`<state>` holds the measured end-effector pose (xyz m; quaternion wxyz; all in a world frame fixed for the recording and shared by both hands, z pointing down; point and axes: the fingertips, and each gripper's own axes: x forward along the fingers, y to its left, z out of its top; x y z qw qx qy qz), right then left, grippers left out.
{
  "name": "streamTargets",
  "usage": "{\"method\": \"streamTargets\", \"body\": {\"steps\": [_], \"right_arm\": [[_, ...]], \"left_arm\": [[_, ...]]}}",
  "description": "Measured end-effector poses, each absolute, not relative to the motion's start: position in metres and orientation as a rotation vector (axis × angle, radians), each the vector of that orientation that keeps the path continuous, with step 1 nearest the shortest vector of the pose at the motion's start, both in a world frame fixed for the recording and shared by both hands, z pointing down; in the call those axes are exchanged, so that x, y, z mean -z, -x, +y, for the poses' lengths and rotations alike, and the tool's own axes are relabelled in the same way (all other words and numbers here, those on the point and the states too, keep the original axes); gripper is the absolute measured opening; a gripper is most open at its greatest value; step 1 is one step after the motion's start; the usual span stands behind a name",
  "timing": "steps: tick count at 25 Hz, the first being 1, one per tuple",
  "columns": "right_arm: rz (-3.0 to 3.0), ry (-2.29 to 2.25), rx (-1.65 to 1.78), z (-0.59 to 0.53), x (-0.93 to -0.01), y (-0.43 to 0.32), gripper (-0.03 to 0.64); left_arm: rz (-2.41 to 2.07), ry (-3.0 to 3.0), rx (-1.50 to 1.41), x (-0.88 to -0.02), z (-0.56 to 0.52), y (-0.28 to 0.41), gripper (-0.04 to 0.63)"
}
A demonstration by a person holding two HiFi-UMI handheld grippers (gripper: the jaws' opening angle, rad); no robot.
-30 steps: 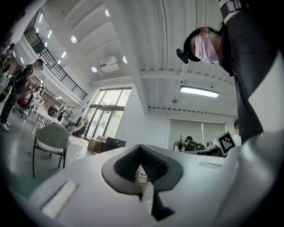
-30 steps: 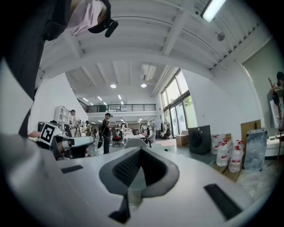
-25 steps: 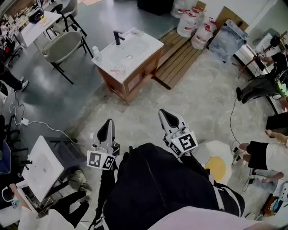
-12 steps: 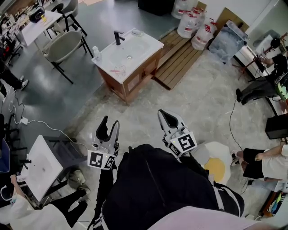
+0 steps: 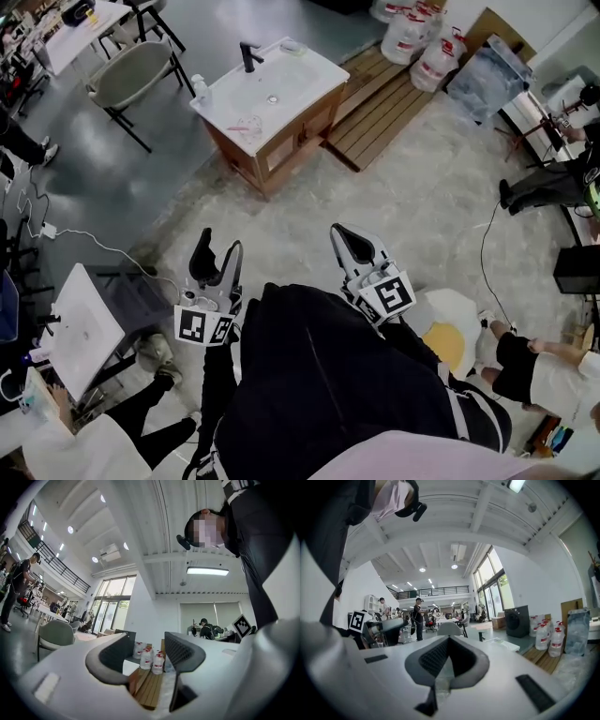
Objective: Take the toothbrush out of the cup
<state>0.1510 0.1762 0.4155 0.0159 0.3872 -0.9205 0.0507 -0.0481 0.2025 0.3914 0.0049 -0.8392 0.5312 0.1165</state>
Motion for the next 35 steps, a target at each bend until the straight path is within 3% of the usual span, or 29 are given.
{"method": "streamTargets", "body": {"steps": [10, 26, 35], "right_arm": [[-2.84, -1.143, -0.144, 0.114, -0.433, -0.122, -0.002], [-2.773, -1.421, -0.071, -0.105, -0.398, -0.028, 0.0], [-2.687, -1.497, -0.121, -0.165, -0.408, -0.031, 0.0]], "left_arm": [[1.751, 2.627, -0.38, -0.425, 0.146, 0.081, 0.235], [1.495, 2.799, -0.368, -0.435, -0.087, 0.186, 0.235], [1.415, 3.011, -0.15, -0.546, -0.147, 0.167, 0.233]]}}
